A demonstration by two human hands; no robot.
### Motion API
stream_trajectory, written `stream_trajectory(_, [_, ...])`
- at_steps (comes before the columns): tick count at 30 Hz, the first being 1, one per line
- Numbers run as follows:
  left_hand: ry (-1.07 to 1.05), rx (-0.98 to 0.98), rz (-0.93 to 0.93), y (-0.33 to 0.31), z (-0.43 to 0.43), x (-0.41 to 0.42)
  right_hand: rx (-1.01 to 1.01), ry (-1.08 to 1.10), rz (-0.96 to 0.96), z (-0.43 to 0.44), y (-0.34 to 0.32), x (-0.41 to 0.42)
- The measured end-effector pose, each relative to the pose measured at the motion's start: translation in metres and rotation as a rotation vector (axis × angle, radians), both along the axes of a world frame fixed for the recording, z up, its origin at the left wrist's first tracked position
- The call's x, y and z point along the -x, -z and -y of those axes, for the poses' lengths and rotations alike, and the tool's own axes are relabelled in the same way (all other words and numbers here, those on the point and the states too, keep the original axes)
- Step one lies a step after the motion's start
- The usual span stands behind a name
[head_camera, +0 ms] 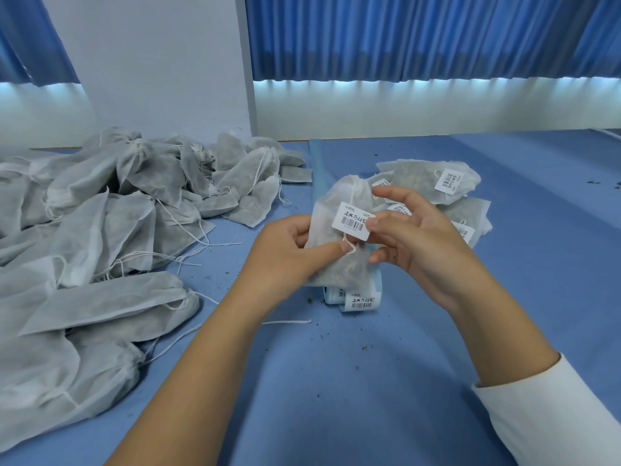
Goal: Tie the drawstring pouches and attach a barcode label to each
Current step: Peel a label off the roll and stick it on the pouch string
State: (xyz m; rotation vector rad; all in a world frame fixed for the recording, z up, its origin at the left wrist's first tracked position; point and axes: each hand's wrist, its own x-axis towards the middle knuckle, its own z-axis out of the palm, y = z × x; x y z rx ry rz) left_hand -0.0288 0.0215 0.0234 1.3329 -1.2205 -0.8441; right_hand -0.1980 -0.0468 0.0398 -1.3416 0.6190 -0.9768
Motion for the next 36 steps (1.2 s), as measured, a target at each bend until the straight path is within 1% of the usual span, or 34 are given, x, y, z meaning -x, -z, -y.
stream_trajectory(3, [0.029,0.001,-0.013,0.001,0.001,-0.001,-0.003,-0.001,0.003,0.001,0.0,0.0])
stream_trajectory(11, [0.037,-0.002,-0.071,0.0,0.0,-0.001,0.069,-0.021,-0.098,0.002,0.001,0.001])
stream_trajectory(15, [0.039,-0.006,-0.055,-0.001,-0.001,0.0,0.122,0.028,-0.165,0.004,0.004,0.0])
stream_trajectory(28, [0.034,-0.024,-0.031,-0.005,-0.006,0.007,0.201,0.152,-0.195,0.002,0.011,-0.008])
stream_trajectory(30, [-0.007,-0.015,-0.021,-0.006,-0.006,0.01,0.233,0.16,-0.203,0.002,0.012,-0.009])
stream_trajectory(33, [-0.167,0.003,0.001,-0.004,-0.002,0.014,0.277,0.175,-0.21,-0.001,0.014,-0.011])
stream_trajectory(36, [-0.228,0.021,-0.03,-0.003,-0.001,0.014,0.249,0.274,-0.269,0.002,0.014,-0.011])
